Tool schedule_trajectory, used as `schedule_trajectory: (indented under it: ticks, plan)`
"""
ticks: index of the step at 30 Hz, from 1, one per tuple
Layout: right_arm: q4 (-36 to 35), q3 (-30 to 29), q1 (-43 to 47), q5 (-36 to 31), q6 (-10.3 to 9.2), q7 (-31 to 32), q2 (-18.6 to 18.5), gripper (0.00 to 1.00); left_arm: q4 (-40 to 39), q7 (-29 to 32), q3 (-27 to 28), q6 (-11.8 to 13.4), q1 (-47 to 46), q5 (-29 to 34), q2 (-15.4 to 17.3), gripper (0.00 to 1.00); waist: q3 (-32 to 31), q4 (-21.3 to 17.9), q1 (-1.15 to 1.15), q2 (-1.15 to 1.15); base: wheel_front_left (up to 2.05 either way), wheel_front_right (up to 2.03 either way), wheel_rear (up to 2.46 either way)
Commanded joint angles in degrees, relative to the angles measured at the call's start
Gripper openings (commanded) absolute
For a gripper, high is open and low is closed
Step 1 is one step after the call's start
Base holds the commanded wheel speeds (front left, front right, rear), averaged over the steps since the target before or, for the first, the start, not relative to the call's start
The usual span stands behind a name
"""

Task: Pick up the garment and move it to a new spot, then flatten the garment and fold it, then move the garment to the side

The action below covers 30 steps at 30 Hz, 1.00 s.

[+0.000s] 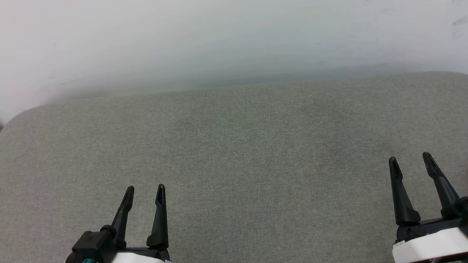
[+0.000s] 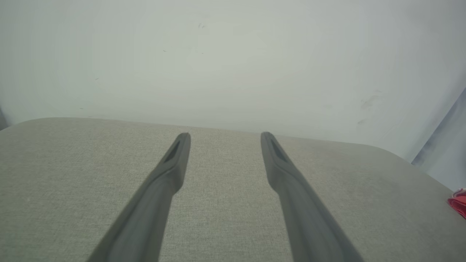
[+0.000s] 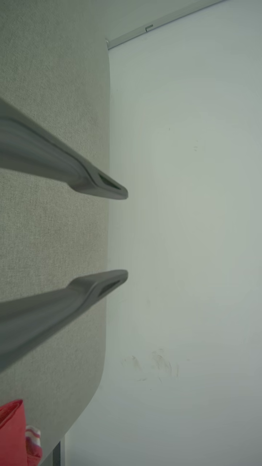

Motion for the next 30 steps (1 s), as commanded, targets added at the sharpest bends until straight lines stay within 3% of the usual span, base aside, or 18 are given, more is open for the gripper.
schedule_trajectory:
  ticks: [1, 15, 16, 20, 30]
  plan:
    - [0.11, 0.02, -0.42, 0.02, -0.04, -0.18, 0.24, 1.00, -0.12, -0.12, 0.04, 0.19, 0.40, -0.23, -0.08, 1.00, 0.03, -0.03, 0.00, 0.00, 0.00, 0.00, 0.00]
    - [0.81, 0.34, -0.72, 0.87, -0.04, -0.79, -0.53, 1.00, -0.81, -0.12, -0.19, 0.66, 0.40, -0.54, -0.08, 1.00, 0.34, -0.07, 0.00, 0.00, 0.00, 0.00, 0.00]
    - [0.94, 0.25, -0.02, 0.72, 0.00, -0.59, -0.21, 0.00, -0.41, 0.00, -0.29, 0.59, 0.14, -0.41, -0.01, 0.00, 0.34, -0.07, 0.00, 0.00, 0.00, 0.00, 0.00]
    - [2.82, 0.39, 0.87, 1.60, 0.00, -0.44, -0.03, 0.00, 1.46, 0.20, -0.41, 0.58, 1.01, -1.23, -0.04, 0.00, 0.34, -0.08, 0.00, 0.00, 0.00, 0.00, 0.00]
    - [4.66, 0.37, -0.51, 13.69, 0.00, 1.89, -0.47, 0.00, 2.67, 2.81, 0.51, 0.43, -0.26, -12.12, 0.29, 0.00, 0.30, -0.14, 0.00, 0.00, 0.00, 0.00, 0.00]
